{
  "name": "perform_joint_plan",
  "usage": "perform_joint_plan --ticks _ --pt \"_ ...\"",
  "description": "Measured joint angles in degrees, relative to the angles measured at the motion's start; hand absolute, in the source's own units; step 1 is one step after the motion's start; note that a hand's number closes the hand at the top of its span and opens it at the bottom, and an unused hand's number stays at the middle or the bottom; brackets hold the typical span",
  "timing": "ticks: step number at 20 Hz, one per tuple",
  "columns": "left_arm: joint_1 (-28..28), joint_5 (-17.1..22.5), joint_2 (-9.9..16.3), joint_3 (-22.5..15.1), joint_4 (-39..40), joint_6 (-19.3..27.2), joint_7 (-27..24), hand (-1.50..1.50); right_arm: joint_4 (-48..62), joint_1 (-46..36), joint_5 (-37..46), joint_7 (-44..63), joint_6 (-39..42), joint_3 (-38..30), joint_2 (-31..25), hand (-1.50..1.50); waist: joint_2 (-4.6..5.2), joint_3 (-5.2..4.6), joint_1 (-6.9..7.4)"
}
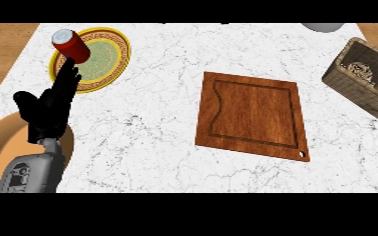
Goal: Pick the cupcake from the cutting board and place it in the basket
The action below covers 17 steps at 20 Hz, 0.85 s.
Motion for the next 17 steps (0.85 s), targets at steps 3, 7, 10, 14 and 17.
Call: perform_joint_plan --ticks 3,7,10,14,17 --pt "-0.2 0.2 0.4 0.4 -0.6 0.0 1.1 0.0 -1.4 -0.5 -3.0 1.9 -0.7 -3.0 -1.3 -1.5 -0.23 -0.02 -0.4" --pt "0.3 0.6 0.7 1.1 0.0 -0.2 0.5 0.0 -3.4 1.1 -7.8 2.0 -0.5 -7.4 -3.9 -1.5 -0.41 -0.06 -1.03" --pt "1.1 0.3 0.5 1.1 0.1 0.2 0.1 0.0 -5.3 4.1 -11.8 1.3 0.7 -10.8 -5.9 -1.5 -0.63 -0.08 -1.67" --pt "1.8 1.6 1.8 2.3 -1.1 -1.1 0.7 0.0 -9.1 10.1 -16.8 -0.8 5.0 -14.2 -8.4 -1.5 -0.84 -0.1 -2.15" --pt "3.1 1.4 1.8 2.3 -2.3 -1.0 1.0 0.0 -13.3 15.5 -20.9 -2.3 8.6 -16.7 -9.4 -1.5 -1.0 -0.1 -2.57"
